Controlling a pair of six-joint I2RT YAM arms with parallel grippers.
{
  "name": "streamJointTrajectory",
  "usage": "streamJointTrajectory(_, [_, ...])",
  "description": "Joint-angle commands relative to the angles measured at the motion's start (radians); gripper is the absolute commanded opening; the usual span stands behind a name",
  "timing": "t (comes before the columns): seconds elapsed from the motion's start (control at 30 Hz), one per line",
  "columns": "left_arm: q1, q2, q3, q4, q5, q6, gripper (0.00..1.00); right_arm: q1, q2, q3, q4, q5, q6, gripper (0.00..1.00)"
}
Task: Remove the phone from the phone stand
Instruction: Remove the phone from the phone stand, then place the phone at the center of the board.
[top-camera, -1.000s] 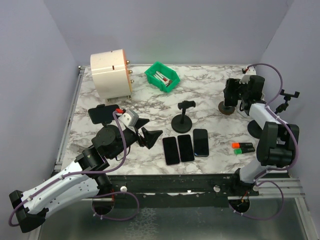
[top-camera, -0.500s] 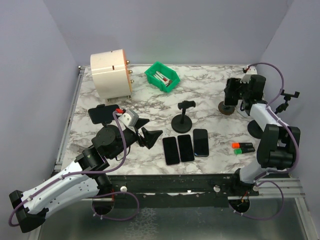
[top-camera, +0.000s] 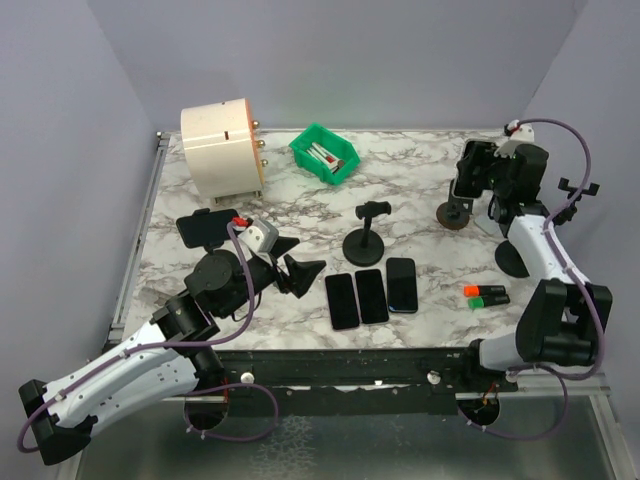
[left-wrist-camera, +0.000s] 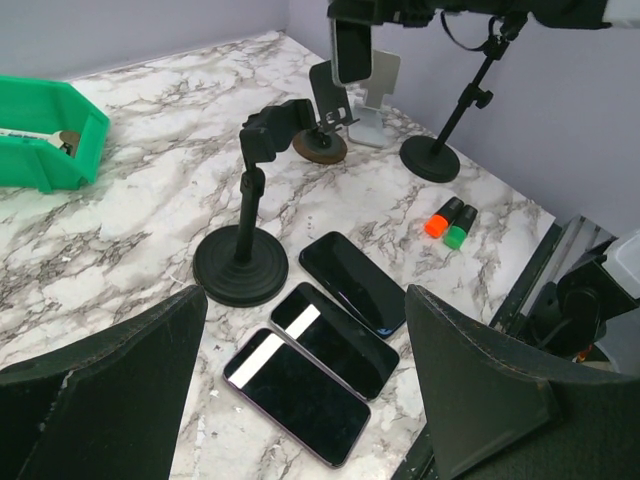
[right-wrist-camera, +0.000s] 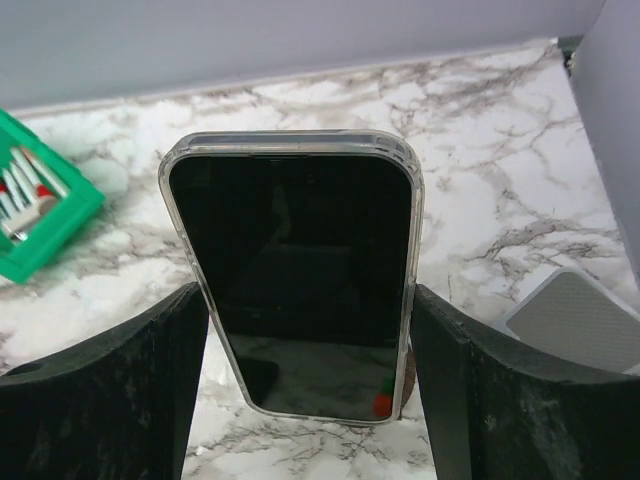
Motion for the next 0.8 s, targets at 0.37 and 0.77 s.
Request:
streamJointTrajectory(0.37, [0.005, -0.001, 0.001, -0.004, 0.002, 0.001, 0.82, 0.32, -0.439, 0.029, -0.414, 0.206, 0.13, 0.37])
streamJointTrajectory(0.77, [0.004, 0.011, 0.004, -0.026, -0.038, 0.018, 0.81, 0.379, -0.569, -0.056, -0.796, 0.117, 0.152, 0.35])
